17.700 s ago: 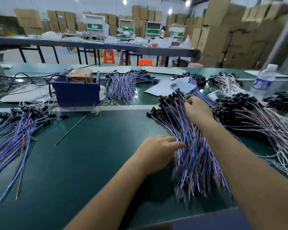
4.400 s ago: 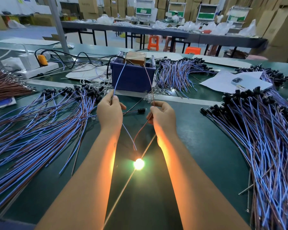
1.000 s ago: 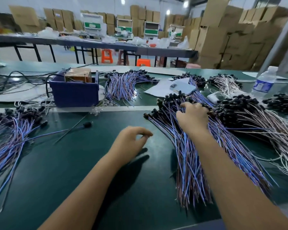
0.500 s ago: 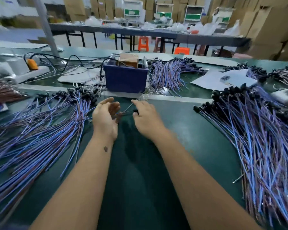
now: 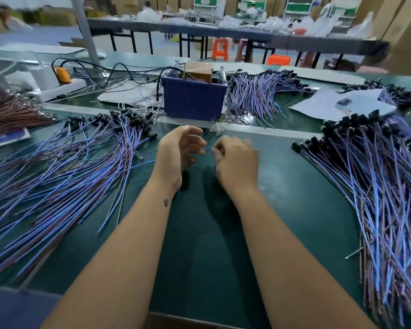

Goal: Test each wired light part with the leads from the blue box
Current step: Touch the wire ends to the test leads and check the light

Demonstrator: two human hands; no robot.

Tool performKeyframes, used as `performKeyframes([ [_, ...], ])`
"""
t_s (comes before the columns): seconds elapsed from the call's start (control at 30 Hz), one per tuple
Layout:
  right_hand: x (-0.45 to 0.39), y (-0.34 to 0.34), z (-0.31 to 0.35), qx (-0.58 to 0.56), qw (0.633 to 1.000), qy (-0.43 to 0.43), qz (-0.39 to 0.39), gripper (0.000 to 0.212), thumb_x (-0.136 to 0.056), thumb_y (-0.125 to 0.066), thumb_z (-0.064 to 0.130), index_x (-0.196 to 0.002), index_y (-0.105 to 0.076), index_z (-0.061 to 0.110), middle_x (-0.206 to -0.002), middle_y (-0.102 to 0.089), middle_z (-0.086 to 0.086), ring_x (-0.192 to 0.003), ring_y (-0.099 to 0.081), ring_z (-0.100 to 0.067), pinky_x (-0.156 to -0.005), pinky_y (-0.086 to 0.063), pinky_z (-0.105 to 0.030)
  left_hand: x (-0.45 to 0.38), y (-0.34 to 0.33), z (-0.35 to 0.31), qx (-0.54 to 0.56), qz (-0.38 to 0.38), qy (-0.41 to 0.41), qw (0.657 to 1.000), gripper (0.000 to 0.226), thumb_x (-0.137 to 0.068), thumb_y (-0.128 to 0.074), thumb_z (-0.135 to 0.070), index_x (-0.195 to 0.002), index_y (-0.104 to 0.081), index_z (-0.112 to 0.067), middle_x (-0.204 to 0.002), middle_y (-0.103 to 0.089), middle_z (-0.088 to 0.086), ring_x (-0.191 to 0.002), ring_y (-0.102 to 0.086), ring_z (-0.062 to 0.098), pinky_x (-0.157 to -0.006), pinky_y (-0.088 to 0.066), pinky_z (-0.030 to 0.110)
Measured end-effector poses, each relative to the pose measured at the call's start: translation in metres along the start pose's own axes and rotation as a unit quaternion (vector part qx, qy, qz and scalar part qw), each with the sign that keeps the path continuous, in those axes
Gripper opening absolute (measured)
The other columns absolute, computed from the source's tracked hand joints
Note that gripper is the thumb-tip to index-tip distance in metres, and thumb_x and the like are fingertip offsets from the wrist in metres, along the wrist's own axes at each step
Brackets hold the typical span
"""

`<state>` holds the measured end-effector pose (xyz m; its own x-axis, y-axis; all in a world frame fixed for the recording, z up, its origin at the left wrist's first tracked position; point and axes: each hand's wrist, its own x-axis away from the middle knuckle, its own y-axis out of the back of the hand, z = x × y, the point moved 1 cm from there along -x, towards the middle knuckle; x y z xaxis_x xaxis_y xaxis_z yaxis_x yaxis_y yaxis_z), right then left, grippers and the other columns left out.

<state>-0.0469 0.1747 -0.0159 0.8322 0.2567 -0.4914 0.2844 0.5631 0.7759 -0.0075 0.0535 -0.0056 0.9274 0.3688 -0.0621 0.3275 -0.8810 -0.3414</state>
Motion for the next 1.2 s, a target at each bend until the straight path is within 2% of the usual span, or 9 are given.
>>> performKeyframes([
  [0.13, 0.0, 0.015, -0.008, -0.349, 0.914, -0.197, -0.063, 0.018, -0.1, -0.046, 0.021, -0.081, -0.048, 0.022, -0.071, -0.068, 0.0, -0.063, -0.061, -0.026, -0.064, -0.045, -0.035, 0.005, -0.005, 0.003, -0.074, 0.024, 0.012, 0.997, 0.04, -0.1, -0.036, -0.025, -0.075, -0.065, -0.013, -0.062, -0.067, 0.001, -0.054, -0.06, 0.013, -0.049, -0.043, 0.017],
  [0.2, -0.001, 0.019, -0.011, -0.44, 0.869, -0.218, -0.061, 0.021, -0.1, -0.043, 0.015, -0.08, -0.044, 0.021, -0.066, -0.068, -0.003, -0.045, -0.055, -0.019, -0.053, -0.044, -0.027, 0.003, -0.01, 0.006, -0.127, -0.004, 0.007, 0.992, 0.034, -0.102, -0.039, -0.017, -0.081, -0.065, -0.01, -0.068, -0.068, 0.005, -0.061, -0.063, 0.015, -0.055, -0.051, 0.019],
  [0.3, -0.002, 0.019, -0.004, -0.517, 0.828, -0.215, -0.002, 0.02, -0.099, -0.045, 0.008, -0.079, -0.047, 0.015, -0.066, -0.066, -0.011, -0.044, -0.056, -0.013, -0.044, -0.04, -0.017, -0.004, -0.014, 0.008, -0.135, -0.06, 0.009, 0.989, 0.024, -0.102, -0.036, -0.006, -0.098, -0.06, -0.004, -0.076, -0.064, 0.01, -0.068, -0.061, 0.018, -0.059, -0.054, 0.021],
  [0.43, 0.002, 0.007, -0.001, -0.284, 0.941, -0.154, 0.096, 0.019, -0.086, -0.057, 0.016, -0.067, -0.059, 0.015, -0.066, -0.064, -0.001, -0.07, -0.059, -0.023, -0.058, -0.043, -0.029, -0.001, -0.015, 0.009, -0.139, -0.027, -0.002, 0.99, 0.025, -0.098, -0.041, -0.001, -0.095, -0.064, -0.012, -0.078, -0.067, 0.005, -0.071, -0.064, 0.013, -0.065, -0.053, 0.023],
  [0.5, 0.005, 0.006, 0.002, -0.233, 0.958, -0.124, 0.109, 0.026, -0.081, -0.055, 0.024, -0.056, -0.053, 0.016, -0.05, -0.052, 0.005, -0.06, -0.05, -0.019, -0.052, -0.035, -0.029, 0.001, -0.012, 0.009, -0.107, -0.016, -0.015, 0.994, 0.027, -0.097, -0.044, -0.004, -0.09, -0.066, -0.016, -0.072, -0.069, 0.0, -0.067, -0.065, 0.009, -0.061, -0.053, 0.021],
  [0.7, 0.007, 0.001, 0.009, -0.283, 0.941, -0.079, 0.166, 0.023, -0.065, -0.046, 0.034, -0.054, -0.054, 0.016, -0.043, -0.04, 0.006, -0.052, -0.037, -0.015, -0.053, -0.033, -0.031, -0.008, -0.014, 0.01, -0.1, -0.046, -0.051, 0.993, 0.019, -0.099, -0.052, -0.011, -0.096, -0.07, -0.013, -0.072, -0.068, 0.0, -0.063, -0.063, 0.006, -0.059, -0.051, 0.018],
  [0.87, -0.003, 0.005, 0.001, -0.395, 0.906, -0.151, -0.014, 0.027, -0.087, -0.061, 0.025, -0.064, -0.047, 0.02, -0.057, -0.05, 0.012, -0.057, -0.044, -0.009, -0.055, -0.038, -0.021, -0.006, -0.022, 0.014, -0.153, -0.012, -0.072, 0.986, 0.012, -0.092, -0.064, -0.009, -0.096, -0.074, -0.006, -0.078, -0.072, 0.005, -0.069, -0.061, 0.008, -0.065, -0.05, 0.021],
  [1.03, -0.008, 0.005, -0.007, -0.351, 0.92, -0.172, -0.039, 0.004, -0.091, -0.059, 0.02, -0.089, -0.059, 0.023, -0.087, -0.064, 0.001, -0.084, -0.059, -0.016, -0.074, -0.044, -0.027, 0.001, -0.033, 0.021, -0.462, 0.043, -0.14, 0.875, 0.026, -0.085, -0.061, -0.015, -0.061, -0.068, -0.021, -0.048, -0.053, -0.008, -0.053, -0.043, 0.006, -0.052, -0.036, 0.022],
  [1.2, -0.011, 0.004, -0.016, -0.345, 0.915, -0.207, -0.044, 0.013, -0.094, -0.056, 0.02, -0.102, -0.066, 0.019, -0.082, -0.061, 0.006, -0.083, -0.058, -0.015, -0.075, -0.043, -0.026, 0.005, -0.034, 0.02, -0.478, 0.062, -0.155, 0.862, 0.017, -0.083, -0.066, -0.017, -0.092, -0.079, -0.022, -0.081, -0.073, -0.002, -0.076, -0.063, 0.008, -0.07, -0.046, 0.024],
])
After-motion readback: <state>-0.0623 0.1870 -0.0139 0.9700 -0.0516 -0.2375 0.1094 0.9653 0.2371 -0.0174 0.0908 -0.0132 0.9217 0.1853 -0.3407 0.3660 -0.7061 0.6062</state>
